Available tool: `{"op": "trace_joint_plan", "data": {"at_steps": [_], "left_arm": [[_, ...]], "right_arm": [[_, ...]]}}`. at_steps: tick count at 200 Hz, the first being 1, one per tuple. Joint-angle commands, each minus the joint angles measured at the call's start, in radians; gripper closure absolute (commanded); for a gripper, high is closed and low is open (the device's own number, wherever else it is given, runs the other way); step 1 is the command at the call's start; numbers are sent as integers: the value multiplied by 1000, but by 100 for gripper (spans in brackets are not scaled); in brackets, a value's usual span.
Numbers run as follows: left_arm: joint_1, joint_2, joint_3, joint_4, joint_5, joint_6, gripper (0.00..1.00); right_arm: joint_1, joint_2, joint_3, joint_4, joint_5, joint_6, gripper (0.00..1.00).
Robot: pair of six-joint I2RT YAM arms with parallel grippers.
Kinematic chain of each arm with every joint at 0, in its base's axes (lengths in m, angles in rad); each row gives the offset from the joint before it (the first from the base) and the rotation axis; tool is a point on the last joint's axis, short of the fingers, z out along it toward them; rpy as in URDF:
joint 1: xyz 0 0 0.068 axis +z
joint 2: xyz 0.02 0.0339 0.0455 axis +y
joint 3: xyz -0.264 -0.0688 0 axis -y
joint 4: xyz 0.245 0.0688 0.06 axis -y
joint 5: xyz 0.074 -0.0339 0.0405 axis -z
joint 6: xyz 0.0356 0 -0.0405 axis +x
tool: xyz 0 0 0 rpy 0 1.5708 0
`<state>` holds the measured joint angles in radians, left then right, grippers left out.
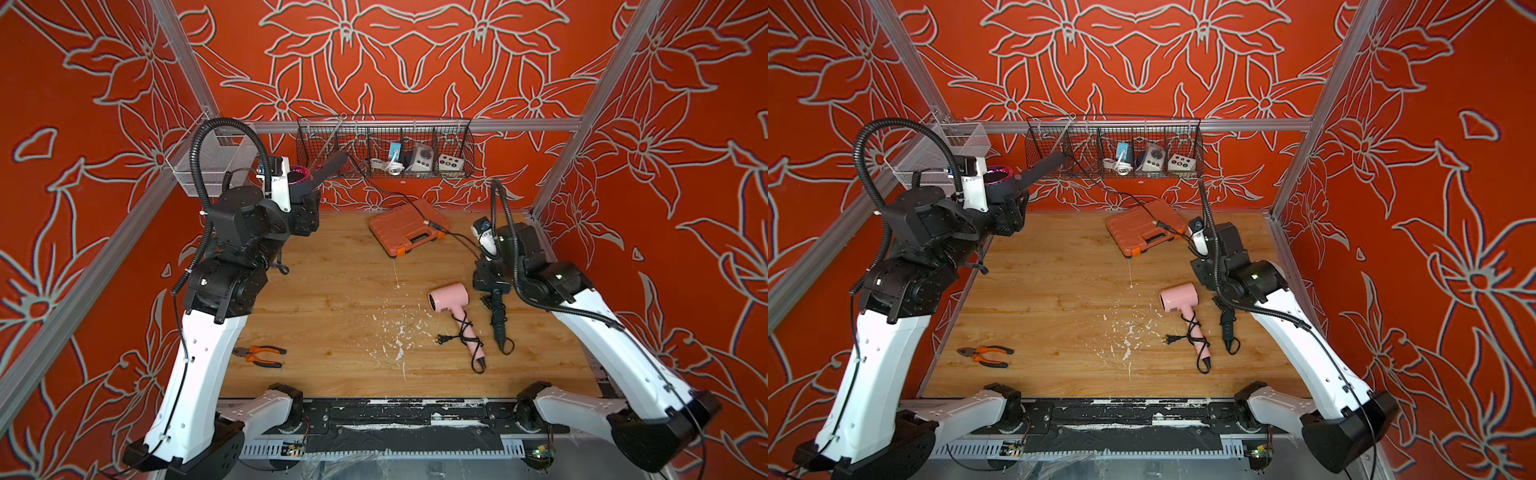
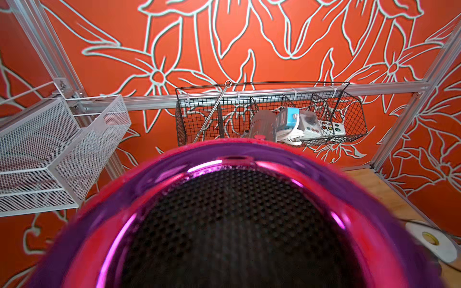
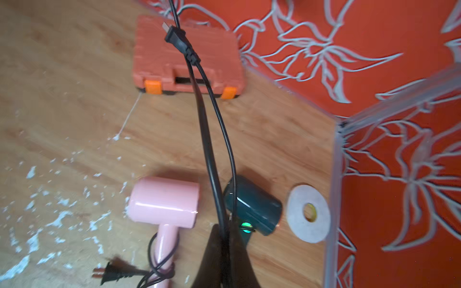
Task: Wrap the cord around the hair dryer
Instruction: Wrap the power cord around the hair dryer.
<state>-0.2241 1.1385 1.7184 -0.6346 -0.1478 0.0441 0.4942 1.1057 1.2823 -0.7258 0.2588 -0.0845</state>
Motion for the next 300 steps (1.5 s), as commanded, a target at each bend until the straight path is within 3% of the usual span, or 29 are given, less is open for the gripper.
{"op": "trace_joint_plan", "data": {"at_steps": [1,15,53,90,119,160,185,263,300], "left_arm": [[5,6,13,43,-54,31,100],[5,3,11,42,-62,37,100],[6,11,15,38,-74,45,100],[6,3,-4,50,11,17,100],[6,-3,-47,94,174,-8,100],[5,-10,-129,179,443,3,100],[5,-7,-207,242,562,-3,100],[5,31,-326,363,705,-28,100],[5,55,-380,395,778,-30,100]], "right_arm": [[1,-56,-22,72,290,-57,100],[-4,-63,-31,92,408,-101,100],[-54,-38,-18,55,549,-75,100],[-70,-57,26,41,248,-91,100],[-24,-55,52,14,35,-135,100],[132,-64,134,-60,-29,-260,100],[175,-54,223,-114,-117,-293,100],[273,131,677,-362,-376,-390,100],[310,206,823,-406,-421,-451,100]]}}
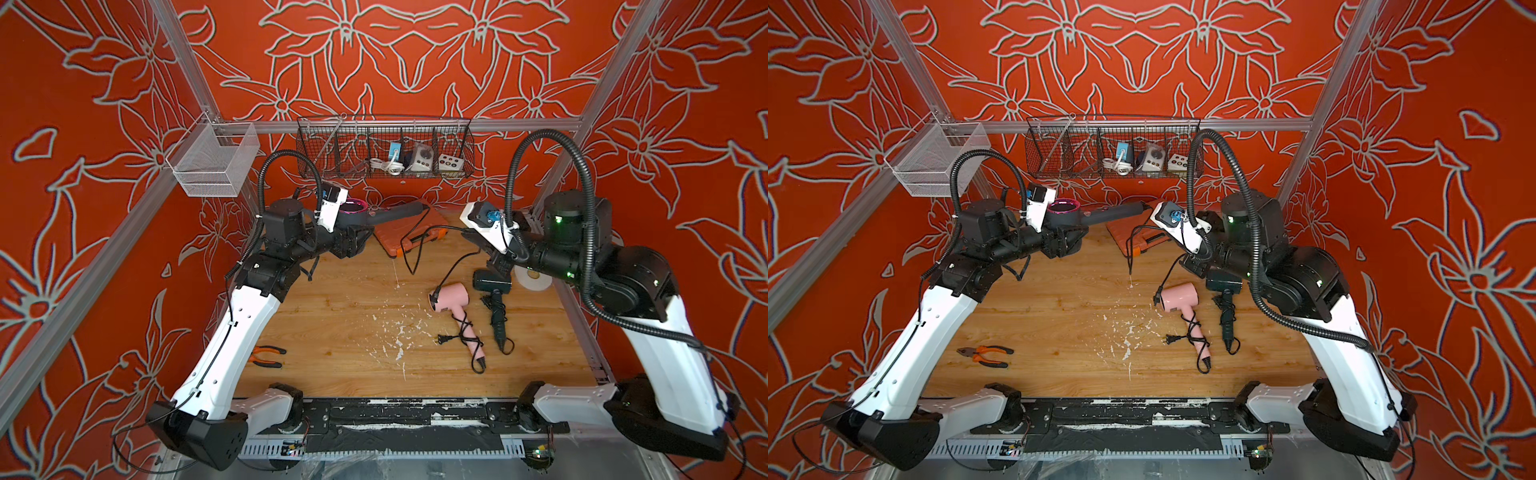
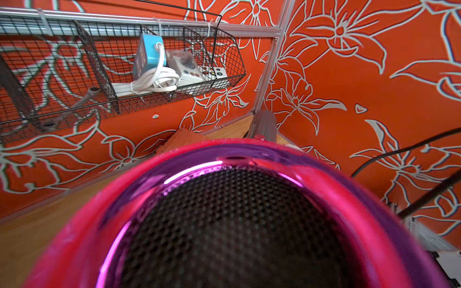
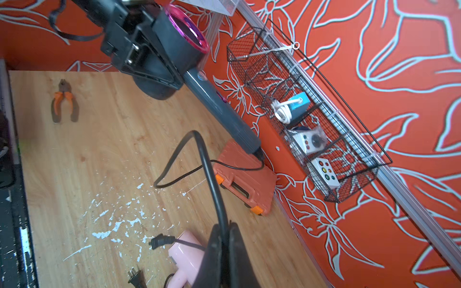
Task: Wrap the cord around the hair dryer
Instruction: Wrap the power cord around the hair dryer.
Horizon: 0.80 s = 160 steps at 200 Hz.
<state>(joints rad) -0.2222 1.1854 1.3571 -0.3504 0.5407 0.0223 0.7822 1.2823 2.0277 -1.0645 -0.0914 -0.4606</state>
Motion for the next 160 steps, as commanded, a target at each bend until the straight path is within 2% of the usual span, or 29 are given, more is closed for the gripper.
{"op": "trace_joint_plan", "data": {"at_steps": [1,41,79,100,127,147,160], "left_arm": [[2,8,-21,113,92,-8,100],[3,15,-135,182,228,-52,100],[-9,-44,-297,335,430,-132,100],[-31,-71,-338,352,487,-134,100],[-60,-90,-325,229,426,-26,100],[-72,-86,-317,164,327,30,100],[-74,-80,-316,160,306,39,100]], "right_arm": [[22,32,80,-67,-71,-76,100],[38,115,209,-70,26,-156,100],[38,204,294,-49,122,-266,100],[37,243,313,-44,156,-333,100],[38,285,378,-72,180,-393,100],[38,298,458,-109,121,-389,100],[38,297,493,-130,81,-386,100]]}}
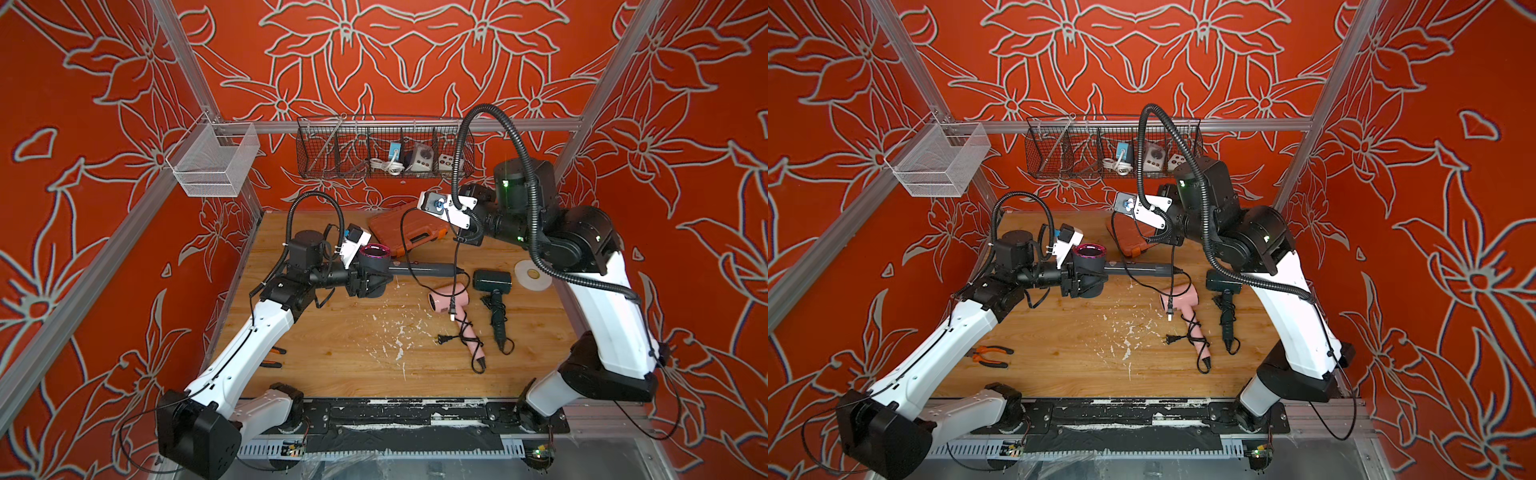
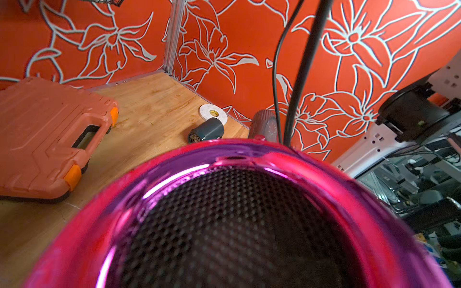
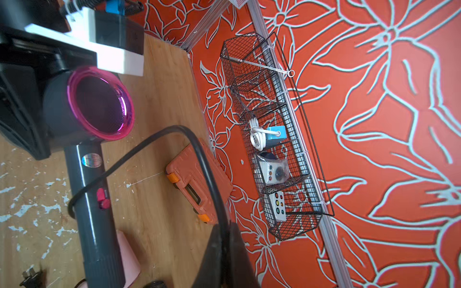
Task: Wrap the cord around the hair dryer
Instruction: Wrap the power cord around the hair dryer.
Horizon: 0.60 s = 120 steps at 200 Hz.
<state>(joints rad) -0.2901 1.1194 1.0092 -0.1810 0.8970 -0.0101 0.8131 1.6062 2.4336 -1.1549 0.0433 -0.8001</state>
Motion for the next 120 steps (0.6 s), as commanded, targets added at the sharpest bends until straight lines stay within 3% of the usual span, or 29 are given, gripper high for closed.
{"op": "trace_joint_plan", "data": {"at_steps": [1,59,83,120], "left_arm": [[-6,-14,32,-10,-51,72,100],[-43,8,76,-106,-125,130,100],[-71,25,94,-166,-203,166,100],[-108,54,133,-246,-225,201,100]], "right_arm": [[7,-26,89,-41,-56,-47,100],[7,-42,50,-4,19,-118,100],[8,-59,2,71,57,-169,100],[7,-114,-125,231,72,-254,100]]}}
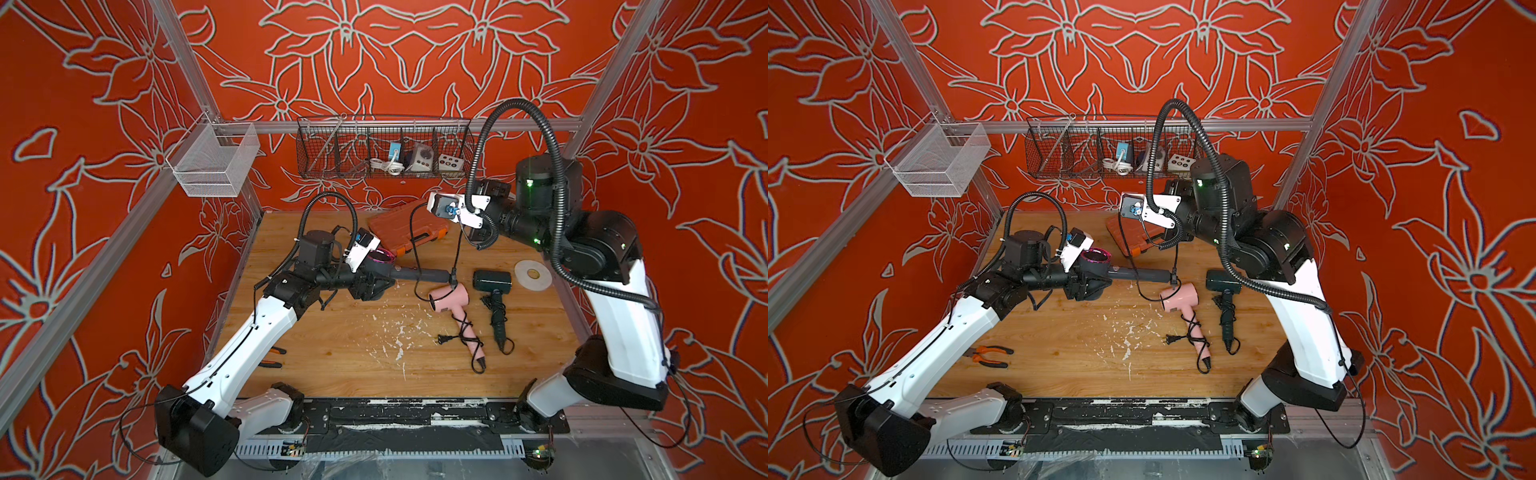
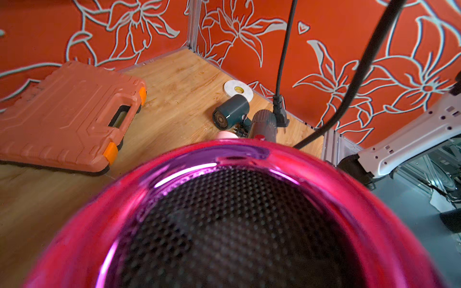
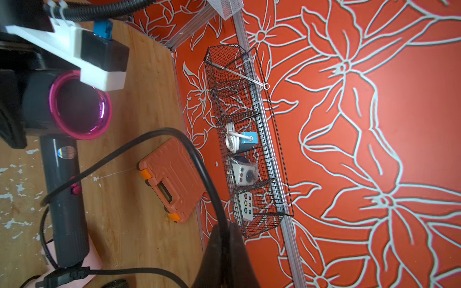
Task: Wrap the cord around the hair dryer
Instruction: Wrap the power cord around the hair dryer.
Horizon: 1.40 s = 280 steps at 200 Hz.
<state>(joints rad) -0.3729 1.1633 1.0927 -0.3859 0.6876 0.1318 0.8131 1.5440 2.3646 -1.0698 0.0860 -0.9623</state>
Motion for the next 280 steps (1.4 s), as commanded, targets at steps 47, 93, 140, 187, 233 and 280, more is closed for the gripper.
{"op": "trace_joint_plan", "data": {"at_steps": [47,93,140,187,233,280], "left_arm": [[-50,22,55,-67,43,72,100],[-54,-30,17,49,203,3,100],[-54,-79,17,218,350,-131,100],[-52,-143,18,332,378,-222,100],[-11,-165,-3,562,377,-383,100],[28,-131,-7,795,384,-554,100]], "right_arm": [[7,-46,-86,227,-22,-130,100],[-3,-17,-146,203,-56,-106,100],[-89,-37,-324,268,-180,21,100],[-263,-58,-419,281,-387,172,100],[-365,-122,-568,359,-564,297,100],[-462,-205,-733,510,-738,470,100]]}}
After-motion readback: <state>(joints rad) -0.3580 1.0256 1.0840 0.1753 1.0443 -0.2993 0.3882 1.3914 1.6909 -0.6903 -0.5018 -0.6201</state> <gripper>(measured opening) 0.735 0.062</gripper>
